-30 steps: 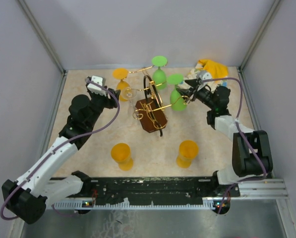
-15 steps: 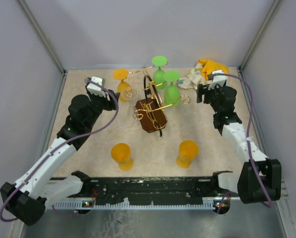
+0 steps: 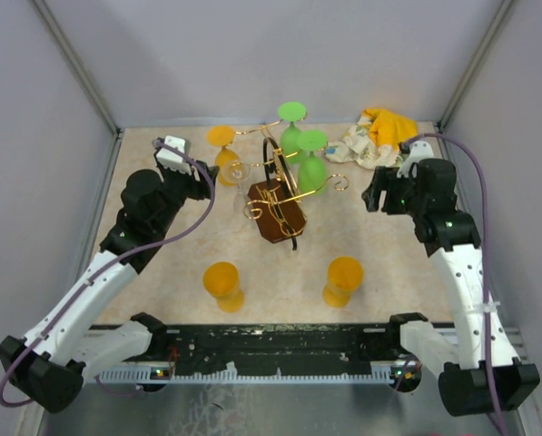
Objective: Place the wine glass upside down on the wine glass rack
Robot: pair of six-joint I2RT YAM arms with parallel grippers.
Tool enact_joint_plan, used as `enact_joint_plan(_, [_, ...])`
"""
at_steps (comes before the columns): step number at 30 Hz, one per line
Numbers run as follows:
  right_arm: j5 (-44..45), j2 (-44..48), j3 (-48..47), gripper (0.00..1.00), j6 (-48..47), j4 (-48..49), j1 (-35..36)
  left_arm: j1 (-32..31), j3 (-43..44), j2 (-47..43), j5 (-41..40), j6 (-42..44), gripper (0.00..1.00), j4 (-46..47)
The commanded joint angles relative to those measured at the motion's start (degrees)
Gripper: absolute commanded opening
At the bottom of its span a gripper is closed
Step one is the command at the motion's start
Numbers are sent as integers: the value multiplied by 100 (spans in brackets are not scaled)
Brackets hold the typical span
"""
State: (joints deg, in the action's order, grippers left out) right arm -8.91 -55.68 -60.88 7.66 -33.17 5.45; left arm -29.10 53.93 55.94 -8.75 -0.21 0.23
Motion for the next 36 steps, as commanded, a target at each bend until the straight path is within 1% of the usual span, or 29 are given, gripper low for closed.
enact_joint_plan(1, [-665, 474, -481, 70, 13, -1688, 12, 27, 103, -157, 51, -22, 69, -45])
enact_joint_plan(4, [-1140, 683, -607, 70, -155, -2205, 65, 29, 91, -171, 45, -16, 69, -57])
enact_joint_plan(7, [-1177, 831, -557, 68, -184, -2557, 113, 32, 100, -165, 56, -29, 69, -58])
enact_joint_plan(10, [-1179, 963, -373, 65, -142, -2719, 125, 27, 107, -171, 77, -35, 69, -58])
enact_joint_plan(13, [-1414, 1117, -260, 63, -85, -2730, 183, 27, 109, -168, 86, -37, 69, -71])
enact_joint_plan(16, [-1106, 1151, -250, 63, 95, -2906, 208, 23, 109, -159, 87, -54, 69, -84])
enact_joint_plan(18, [-1072, 1147, -139, 63, 206, -2979, 214, 23, 113, -150, 108, -78, 69, -84])
enact_joint_plan(25, [-966, 1084, 580, 66, 625, -2557, 338, 27, 169, -67, 163, -115, 69, -91])
enact_joint_plan(29, [-591, 1070, 784, 66, 931, -2392, 770, 27, 145, -43, 148, -107, 69, -85])
enact_joint_plan(33, [-123, 979, 901, 66, 1261, -2240, 1383, 28, 135, 10, 176, -107, 69, -67])
enact_joint_plan(34, [50, 923, 909, 65, 1317, -2243, 1524, 31, 135, 15, 200, -112, 69, -67])
enact_joint_plan(36, [251, 805, 934, 61, 1385, -2252, 1692, 32, 129, 19, 208, -98, 69, -67])
